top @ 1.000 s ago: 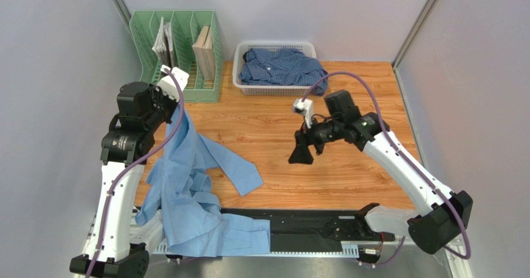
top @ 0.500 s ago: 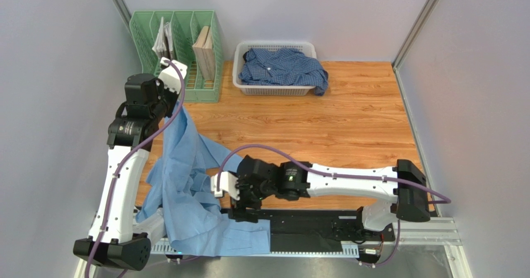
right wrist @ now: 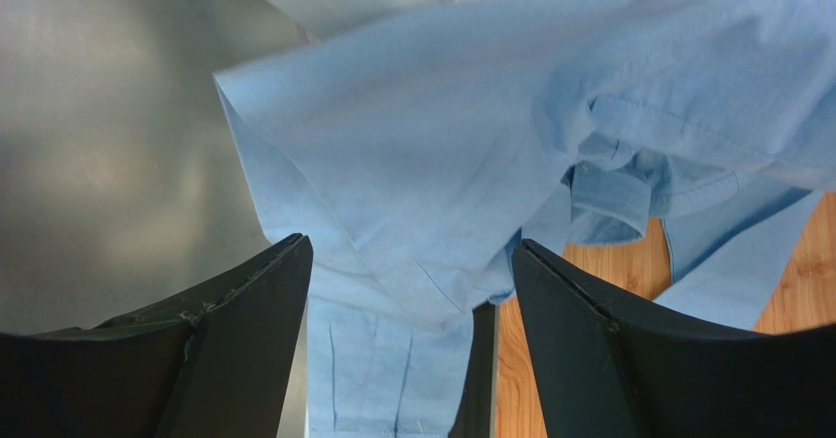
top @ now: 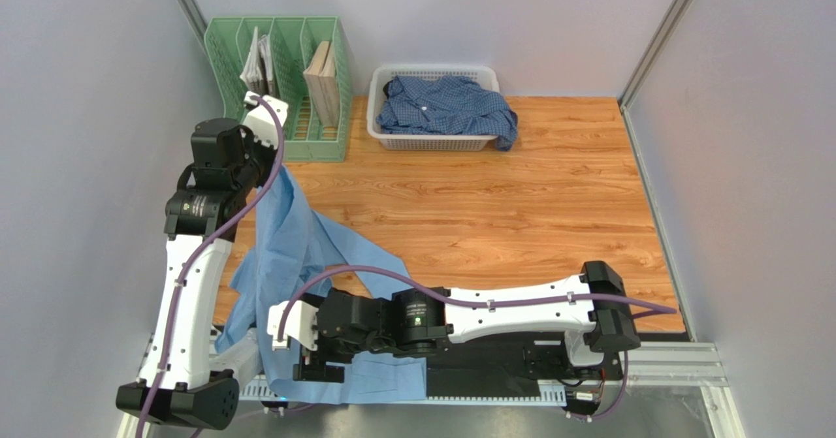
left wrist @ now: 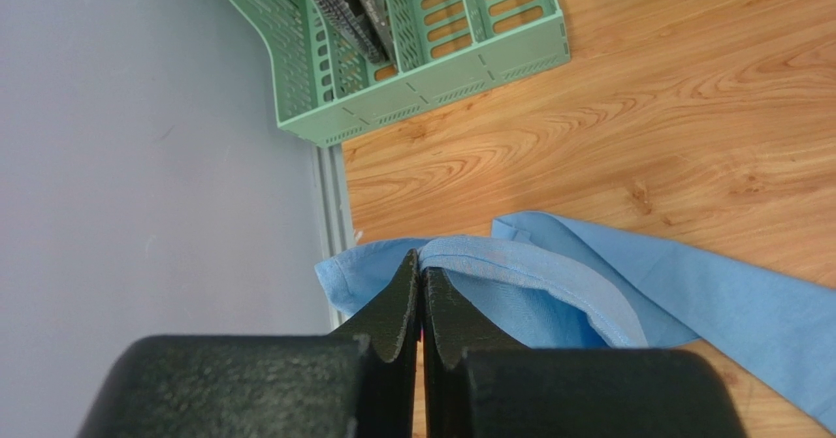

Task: Fold and stack the long sleeve shirts
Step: Flatten the shirt out

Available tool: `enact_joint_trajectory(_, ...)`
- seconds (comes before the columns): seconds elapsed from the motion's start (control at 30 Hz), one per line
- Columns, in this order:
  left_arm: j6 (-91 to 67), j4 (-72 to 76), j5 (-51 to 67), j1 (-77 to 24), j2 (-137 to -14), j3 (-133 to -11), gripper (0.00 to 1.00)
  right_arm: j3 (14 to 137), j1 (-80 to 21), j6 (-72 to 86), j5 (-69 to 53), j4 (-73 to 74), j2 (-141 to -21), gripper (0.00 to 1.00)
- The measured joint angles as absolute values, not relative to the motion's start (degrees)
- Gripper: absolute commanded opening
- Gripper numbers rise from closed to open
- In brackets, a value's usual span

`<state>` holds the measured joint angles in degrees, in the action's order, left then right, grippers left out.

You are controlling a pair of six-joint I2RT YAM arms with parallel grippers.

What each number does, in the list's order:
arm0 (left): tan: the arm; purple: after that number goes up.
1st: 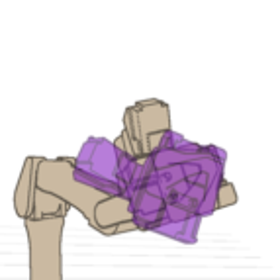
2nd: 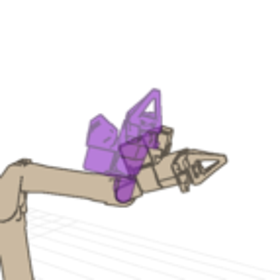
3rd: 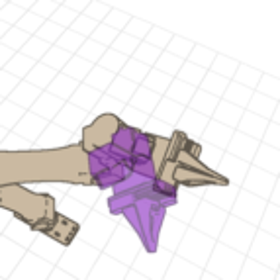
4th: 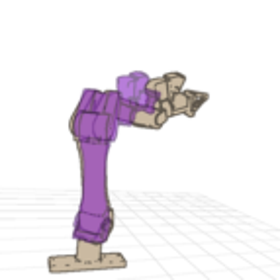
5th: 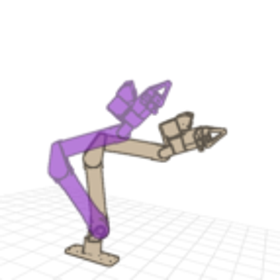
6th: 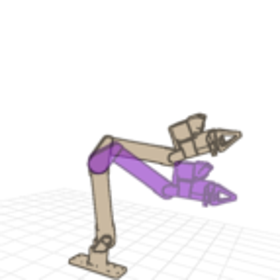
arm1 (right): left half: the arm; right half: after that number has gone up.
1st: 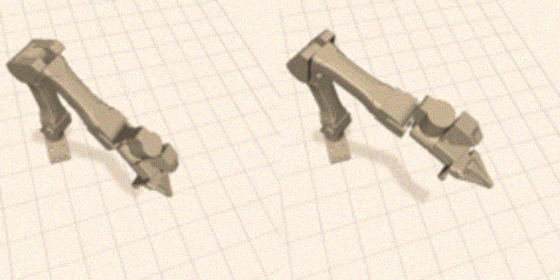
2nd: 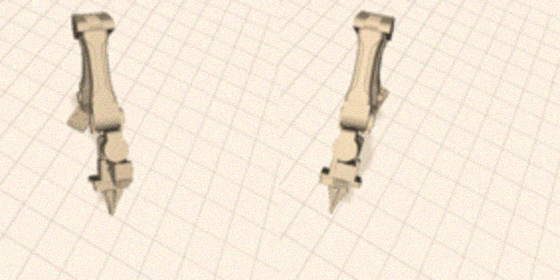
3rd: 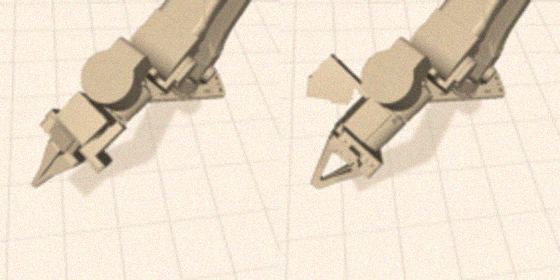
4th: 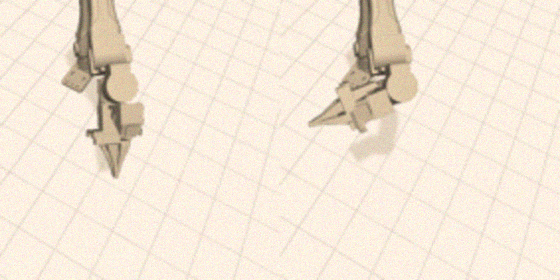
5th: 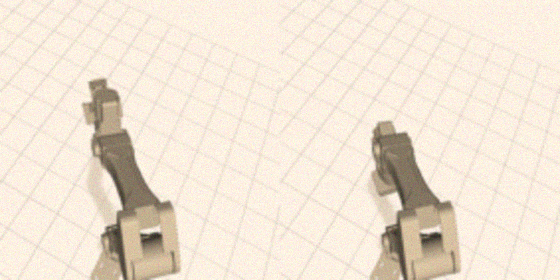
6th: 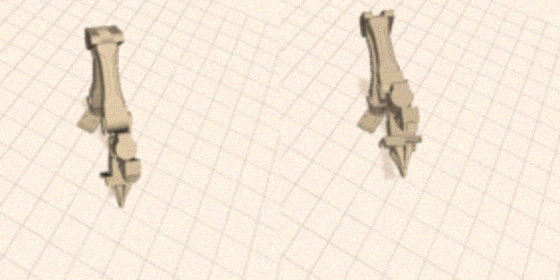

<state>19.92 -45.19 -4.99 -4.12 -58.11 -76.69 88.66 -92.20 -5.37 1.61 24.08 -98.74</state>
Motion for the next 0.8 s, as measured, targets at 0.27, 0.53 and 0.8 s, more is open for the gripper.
enact_joint_trajectory(0.27, 19.4, -45.2, -4.4, -4.1, -57.9, -76.7, 0.0, 94.4, -94.9, -3.6, 2.5, 23.9, -101.9, 0.8)
enact_joint_trajectory(0.53, 19.2, -45.3, -3.8, -4.1, -57.5, -76.7, 0.0, 97.1, -97.8, -2.9, 3.0, 24.1, -104.6, 0.78)
enact_joint_trajectory(0.8, 19.0, -45.5, -3.1, -4.1, -56.9, -76.7, 0.0, 98.4, -97.7, -2.5, 8.7, 23.4, -106.9, 0.63)
